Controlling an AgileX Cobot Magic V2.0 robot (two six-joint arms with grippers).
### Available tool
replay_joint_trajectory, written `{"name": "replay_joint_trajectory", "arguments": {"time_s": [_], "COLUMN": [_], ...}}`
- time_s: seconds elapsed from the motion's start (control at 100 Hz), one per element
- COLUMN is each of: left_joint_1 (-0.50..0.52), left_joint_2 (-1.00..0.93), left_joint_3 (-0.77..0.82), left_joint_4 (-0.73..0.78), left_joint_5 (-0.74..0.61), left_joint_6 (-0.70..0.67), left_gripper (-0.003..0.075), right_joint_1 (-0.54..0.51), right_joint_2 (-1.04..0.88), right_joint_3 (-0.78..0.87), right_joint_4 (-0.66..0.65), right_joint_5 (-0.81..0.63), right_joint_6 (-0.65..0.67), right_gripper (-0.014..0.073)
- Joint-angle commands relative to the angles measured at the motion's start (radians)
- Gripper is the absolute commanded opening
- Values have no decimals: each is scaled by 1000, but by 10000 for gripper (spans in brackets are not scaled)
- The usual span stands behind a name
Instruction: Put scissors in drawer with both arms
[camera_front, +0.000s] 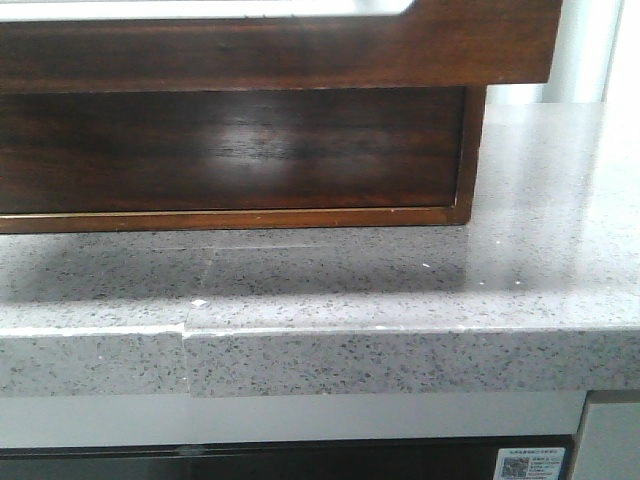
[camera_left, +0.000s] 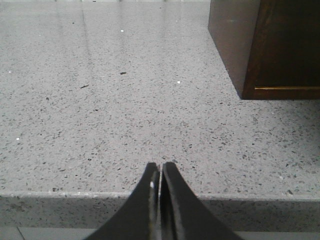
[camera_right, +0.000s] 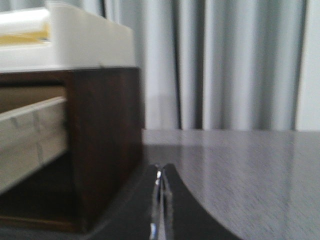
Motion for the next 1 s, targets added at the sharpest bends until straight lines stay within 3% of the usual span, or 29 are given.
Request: {"name": "replay_joint_trajectory", "arguments": {"time_s": [0.0,0.25,0.39,0.72,0.99], "left_joint_1": [2,2,2,2,2], "left_joint_2": [-29,-29,-29,-29,-29], "left_joint_3": [22,22,22,22,22], "left_joint_4": [-6,-6,-6,-6,-6], "left_joint_5": [-74,-74,-74,-76,-76], "left_joint_6": [-2,-2,-2,-2,-2], "left_gripper": [-22,-22,-22,-22,-22], "right_joint_1": [-44,-116,-126,-130,-130], "right_joint_2": [-24,-100,-114,-157,-157], "right_joint_3": [8,76,76,76,76], "right_joint_4": [-11,2,106,116,116], "right_joint_5": [-20,87,172,541,545], "right_joint_6": [8,-6,-133,-175,-170], "right_gripper": [-50,-50,-50,-50,-50]}}
